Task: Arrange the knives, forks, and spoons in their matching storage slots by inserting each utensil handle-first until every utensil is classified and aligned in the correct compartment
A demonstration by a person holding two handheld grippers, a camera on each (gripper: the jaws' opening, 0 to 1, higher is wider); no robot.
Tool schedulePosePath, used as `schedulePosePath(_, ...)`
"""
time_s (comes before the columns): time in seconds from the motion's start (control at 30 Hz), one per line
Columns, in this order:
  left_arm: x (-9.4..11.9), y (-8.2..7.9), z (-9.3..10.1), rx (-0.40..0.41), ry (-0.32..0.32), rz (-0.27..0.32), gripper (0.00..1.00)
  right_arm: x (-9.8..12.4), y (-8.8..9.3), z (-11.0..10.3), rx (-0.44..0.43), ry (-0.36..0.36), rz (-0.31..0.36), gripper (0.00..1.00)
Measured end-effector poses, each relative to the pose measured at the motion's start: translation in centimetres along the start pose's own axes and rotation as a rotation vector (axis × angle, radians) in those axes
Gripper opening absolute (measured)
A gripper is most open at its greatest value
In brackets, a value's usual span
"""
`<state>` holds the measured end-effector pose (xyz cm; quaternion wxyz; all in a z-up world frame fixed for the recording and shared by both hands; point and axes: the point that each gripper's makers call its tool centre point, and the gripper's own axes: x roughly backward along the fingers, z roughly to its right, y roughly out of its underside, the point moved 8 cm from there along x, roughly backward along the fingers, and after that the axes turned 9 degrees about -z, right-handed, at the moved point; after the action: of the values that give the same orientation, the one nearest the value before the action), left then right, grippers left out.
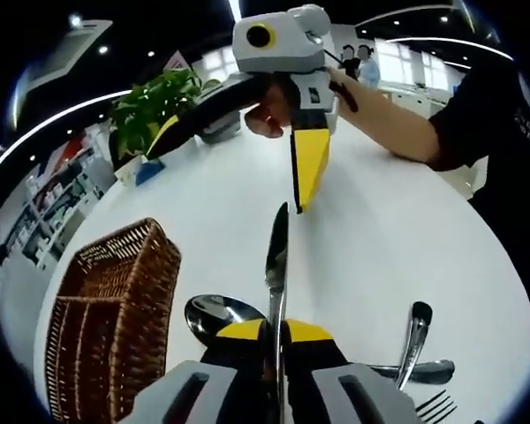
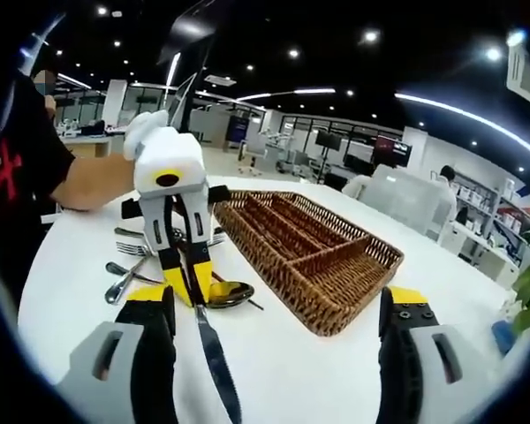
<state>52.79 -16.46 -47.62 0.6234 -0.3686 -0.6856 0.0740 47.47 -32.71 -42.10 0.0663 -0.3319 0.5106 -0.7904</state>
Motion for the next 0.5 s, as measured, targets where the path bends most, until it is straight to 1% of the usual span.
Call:
schedulePosePath(0.17, 0.24, 0.03, 0.1, 0.021, 0.026, -0.006, 0.08, 0.15, -0.16, 0.03, -0.002, 0.002, 0.008, 0.99)
schedulePosePath(0.3, 0.01, 0.02, 0.18, 0.018, 0.03, -0.005, 0.08, 0.17, -0.31, 0.02, -0.013, -0.003, 0.019, 0.99)
schedulePosePath(0.37, -0.2, -0.05, 0.05, 0.03, 0.022, 0.005, 0.08, 0.19, -0.38, 0.01, -0.015, -0.005, 0.024, 0.99)
schedulePosePath(0.43, -0.13, -0.19, 0.22, 0.025, 0.01, -0.007, 0.07, 0.16, -0.37, 0.02, -0.016, -0.007, 0.024, 0.99)
schedulePosePath(0.5, -0.08, -0.3, 0.33, -0.004, -0.002, -0.018, 0.07, 0.17, -0.35, 0.07, -0.017, -0.005, 0.024, 0.99)
